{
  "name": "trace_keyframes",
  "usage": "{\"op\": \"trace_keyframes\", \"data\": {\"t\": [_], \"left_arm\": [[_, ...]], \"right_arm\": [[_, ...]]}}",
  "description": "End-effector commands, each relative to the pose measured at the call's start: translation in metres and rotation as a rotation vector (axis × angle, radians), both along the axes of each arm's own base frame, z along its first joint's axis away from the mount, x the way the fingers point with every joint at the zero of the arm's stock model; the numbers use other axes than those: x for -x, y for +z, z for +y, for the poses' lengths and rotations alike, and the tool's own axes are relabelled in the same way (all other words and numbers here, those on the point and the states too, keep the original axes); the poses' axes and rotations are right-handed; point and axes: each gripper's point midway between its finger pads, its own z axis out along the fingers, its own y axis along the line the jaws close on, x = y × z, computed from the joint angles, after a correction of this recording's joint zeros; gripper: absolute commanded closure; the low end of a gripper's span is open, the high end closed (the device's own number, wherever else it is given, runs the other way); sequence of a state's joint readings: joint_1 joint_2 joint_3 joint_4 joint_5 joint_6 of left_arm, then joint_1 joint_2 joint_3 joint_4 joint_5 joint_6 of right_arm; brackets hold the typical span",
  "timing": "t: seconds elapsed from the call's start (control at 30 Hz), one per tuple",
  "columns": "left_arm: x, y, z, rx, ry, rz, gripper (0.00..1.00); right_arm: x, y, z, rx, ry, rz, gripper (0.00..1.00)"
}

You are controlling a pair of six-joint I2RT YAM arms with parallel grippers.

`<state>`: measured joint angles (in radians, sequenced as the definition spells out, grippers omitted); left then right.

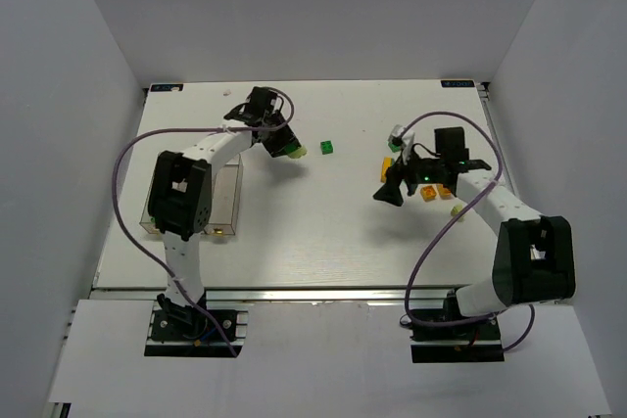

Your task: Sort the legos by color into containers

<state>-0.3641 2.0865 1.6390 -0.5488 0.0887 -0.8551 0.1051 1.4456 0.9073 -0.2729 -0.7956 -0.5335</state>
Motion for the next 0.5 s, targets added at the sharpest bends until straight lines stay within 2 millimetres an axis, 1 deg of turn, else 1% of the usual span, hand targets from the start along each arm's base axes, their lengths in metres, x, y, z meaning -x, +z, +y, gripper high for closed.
{"op": "trace_keyframes", "data": {"t": [0.0,0.03,0.07,0.1,0.13,0.17,0.2,0.23,0.27,0.3,0.33,0.37,0.4,0.43,0.47], "left_arm": [[0.005,0.084,-0.036,0.226,-0.119,-0.207,0.94],[0.010,0.090,-0.040,0.260,-0.129,-0.216,0.95],[0.020,0.098,-0.046,0.315,-0.161,-0.240,0.95],[0.025,0.105,-0.052,0.358,-0.160,-0.243,0.95],[0.031,0.108,-0.055,0.380,-0.168,-0.249,0.96],[0.039,0.115,-0.058,0.417,-0.172,-0.258,0.96],[0.045,0.117,-0.062,0.433,-0.179,-0.259,0.96],[0.050,0.118,-0.065,0.445,-0.181,-0.256,0.96],[0.056,0.115,-0.068,0.472,-0.174,-0.245,0.96],[0.060,0.123,-0.069,0.492,-0.171,-0.259,0.96],[0.063,0.124,-0.069,0.505,-0.166,-0.260,0.96],[0.066,0.123,-0.070,0.531,-0.151,-0.263,0.96],[0.069,0.130,-0.069,0.545,-0.144,-0.280,0.96],[0.069,0.133,-0.069,0.557,-0.140,-0.293,0.96],[0.071,0.134,-0.069,0.566,-0.133,-0.291,0.96]], "right_arm": [[0.024,0.038,0.046,-0.127,0.199,-0.087,0.11],[0.027,0.043,0.055,-0.143,0.219,-0.100,0.11],[0.031,0.049,0.070,-0.163,0.260,-0.113,0.11],[0.031,0.059,0.079,-0.182,0.274,-0.103,0.11],[0.029,0.056,0.085,-0.183,0.277,-0.061,0.11],[0.030,0.059,0.095,-0.193,0.284,-0.033,0.11],[0.024,0.065,0.103,-0.225,0.247,0.013,0.11],[0.012,0.067,0.108,-0.225,0.204,0.021,0.13],[0.009,0.072,0.117,-0.235,0.183,0.031,0.16],[-0.008,0.082,0.124,-0.255,0.096,0.036,0.17],[-0.009,0.086,0.135,-0.259,0.076,0.040,0.20],[-0.016,0.091,0.140,-0.264,0.023,0.050,0.21],[-0.021,0.088,0.146,-0.262,-0.044,0.103,0.23],[-0.029,0.096,0.153,-0.251,-0.091,0.086,0.24],[-0.031,0.097,0.157,-0.248,-0.112,0.099,0.24]]}}
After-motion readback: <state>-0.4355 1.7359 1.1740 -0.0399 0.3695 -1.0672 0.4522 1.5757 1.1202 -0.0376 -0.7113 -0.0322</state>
